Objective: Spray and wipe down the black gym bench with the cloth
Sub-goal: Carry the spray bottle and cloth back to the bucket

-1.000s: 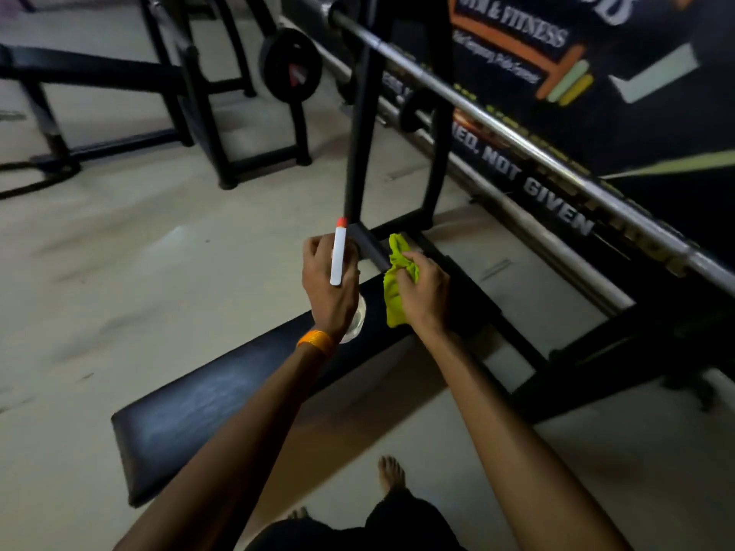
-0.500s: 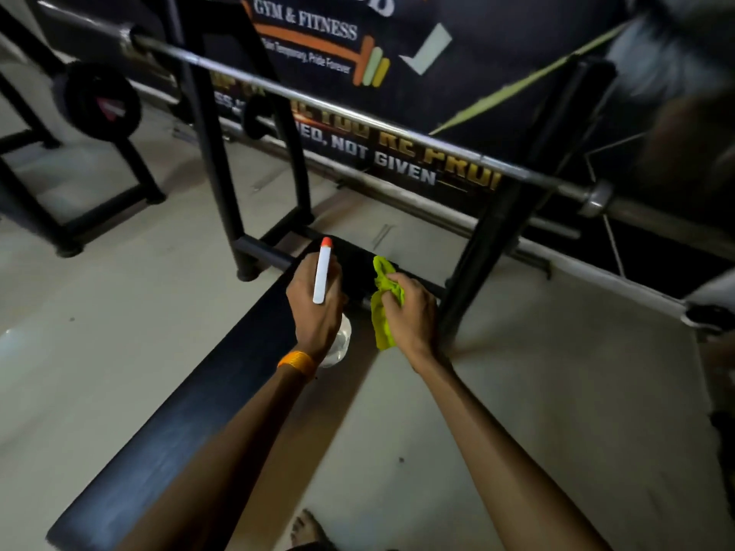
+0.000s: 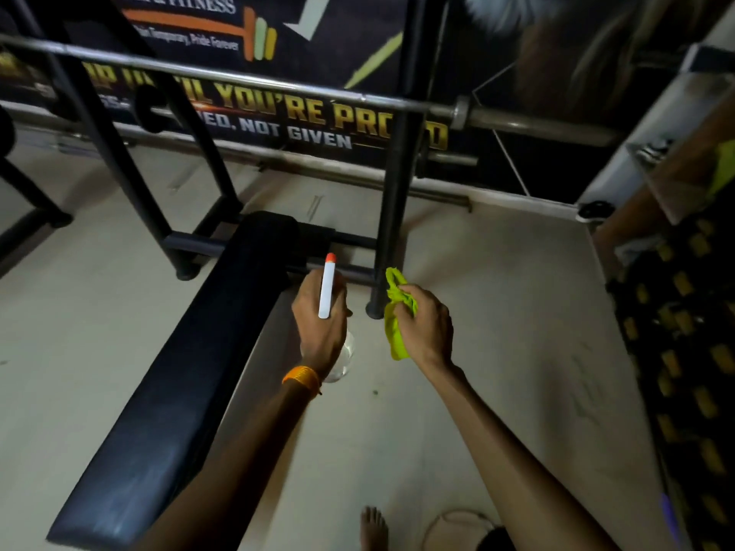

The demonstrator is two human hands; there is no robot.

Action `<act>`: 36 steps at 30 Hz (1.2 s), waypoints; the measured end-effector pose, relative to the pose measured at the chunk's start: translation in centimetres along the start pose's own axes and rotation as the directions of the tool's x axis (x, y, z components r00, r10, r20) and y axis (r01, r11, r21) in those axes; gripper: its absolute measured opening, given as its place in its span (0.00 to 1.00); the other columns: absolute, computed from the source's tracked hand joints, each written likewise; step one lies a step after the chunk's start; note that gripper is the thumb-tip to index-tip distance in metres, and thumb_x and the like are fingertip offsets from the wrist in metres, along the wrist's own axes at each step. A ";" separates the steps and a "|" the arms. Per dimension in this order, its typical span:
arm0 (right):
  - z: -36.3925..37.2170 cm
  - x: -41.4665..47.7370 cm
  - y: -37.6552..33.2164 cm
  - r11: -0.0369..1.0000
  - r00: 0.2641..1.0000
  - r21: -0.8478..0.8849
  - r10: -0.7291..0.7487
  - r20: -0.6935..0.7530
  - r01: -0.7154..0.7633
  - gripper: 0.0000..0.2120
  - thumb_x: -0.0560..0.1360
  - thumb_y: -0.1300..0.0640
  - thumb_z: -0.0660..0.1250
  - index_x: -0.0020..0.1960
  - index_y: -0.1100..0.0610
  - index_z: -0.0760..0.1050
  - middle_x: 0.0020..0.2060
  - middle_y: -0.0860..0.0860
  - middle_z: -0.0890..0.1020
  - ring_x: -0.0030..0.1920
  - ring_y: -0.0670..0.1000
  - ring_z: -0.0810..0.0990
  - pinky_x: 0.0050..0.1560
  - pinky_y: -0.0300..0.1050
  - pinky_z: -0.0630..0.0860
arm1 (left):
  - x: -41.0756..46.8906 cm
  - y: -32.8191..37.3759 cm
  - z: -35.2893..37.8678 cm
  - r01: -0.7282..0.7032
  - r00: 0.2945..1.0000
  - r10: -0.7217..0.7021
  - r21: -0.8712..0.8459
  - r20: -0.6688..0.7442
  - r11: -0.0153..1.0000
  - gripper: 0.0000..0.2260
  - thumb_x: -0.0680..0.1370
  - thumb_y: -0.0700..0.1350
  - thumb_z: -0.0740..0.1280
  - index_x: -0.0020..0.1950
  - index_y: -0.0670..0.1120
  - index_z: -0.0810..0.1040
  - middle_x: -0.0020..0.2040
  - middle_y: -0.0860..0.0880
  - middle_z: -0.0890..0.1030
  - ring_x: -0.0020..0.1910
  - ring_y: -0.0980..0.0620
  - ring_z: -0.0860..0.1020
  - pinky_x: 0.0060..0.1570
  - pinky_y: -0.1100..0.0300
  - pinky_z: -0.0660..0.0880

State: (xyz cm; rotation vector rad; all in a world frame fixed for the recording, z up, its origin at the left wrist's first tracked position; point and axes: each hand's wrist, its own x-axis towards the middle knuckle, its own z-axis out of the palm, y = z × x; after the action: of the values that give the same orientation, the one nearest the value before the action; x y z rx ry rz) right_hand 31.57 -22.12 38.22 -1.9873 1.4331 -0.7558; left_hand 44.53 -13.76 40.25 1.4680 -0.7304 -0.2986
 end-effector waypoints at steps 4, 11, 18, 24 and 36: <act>-2.0 -5.9 1.7 0.996 0.994 -0.041 0.072 -0.081 -0.075 0.16 0.77 0.56 0.67 0.64 0.49 0.80 0.61 0.50 0.83 0.60 0.57 0.80 0.50 0.44 0.71 | -5.1 -0.3 -0.8 0.063 0.993 -0.057 -0.060 0.105 0.996 0.01 0.82 0.38 0.69 0.51 0.41 0.79 0.43 0.39 0.78 0.36 0.51 0.78 0.32 0.62 0.76; -4.6 -18.1 4.5 0.965 0.960 -0.072 0.239 -0.146 -0.251 0.17 0.76 0.55 0.66 0.64 0.48 0.79 0.62 0.50 0.83 0.61 0.57 0.80 0.55 0.49 0.76 | -13.8 -0.5 -3.5 0.085 0.968 -0.070 -0.052 0.240 0.995 0.03 0.83 0.39 0.67 0.51 0.41 0.78 0.38 0.42 0.77 0.33 0.40 0.78 0.31 0.56 0.78; -9.3 -27.6 9.8 0.916 0.901 -0.077 0.368 -0.229 -0.394 0.17 0.76 0.56 0.66 0.64 0.48 0.80 0.62 0.51 0.83 0.62 0.58 0.80 0.55 0.50 0.75 | -22.8 -0.1 -3.1 0.080 0.927 -0.066 -0.022 0.369 0.997 0.14 0.82 0.41 0.67 0.52 0.63 0.77 0.44 0.48 0.79 0.39 0.43 0.81 0.37 0.41 0.83; -14.2 -32.6 16.8 0.895 0.866 -0.018 0.426 -0.260 -0.445 0.16 0.75 0.58 0.68 0.62 0.50 0.80 0.61 0.53 0.84 0.62 0.59 0.80 0.57 0.51 0.77 | -30.0 -0.6 0.8 0.022 0.859 -0.062 0.084 0.508 0.996 0.20 0.76 0.48 0.69 0.56 0.74 0.70 0.54 0.54 0.79 0.50 0.45 0.81 0.48 0.39 0.83; -20.5 -39.9 36.5 0.858 0.852 0.023 0.511 -0.113 -0.512 0.17 0.74 0.61 0.69 0.62 0.51 0.81 0.61 0.51 0.84 0.62 0.56 0.81 0.55 0.43 0.73 | -46.5 -5.9 12.2 -0.007 0.799 -0.147 0.254 0.583 0.967 0.17 0.76 0.43 0.67 0.64 0.44 0.72 0.57 0.48 0.75 0.52 0.45 0.78 0.53 0.45 0.80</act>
State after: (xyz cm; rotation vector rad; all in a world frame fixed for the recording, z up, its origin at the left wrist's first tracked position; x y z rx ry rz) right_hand -17.11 3.93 21.09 -1.4679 1.9244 -0.6237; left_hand 3.53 3.87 21.56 1.6501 -1.2607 -0.7813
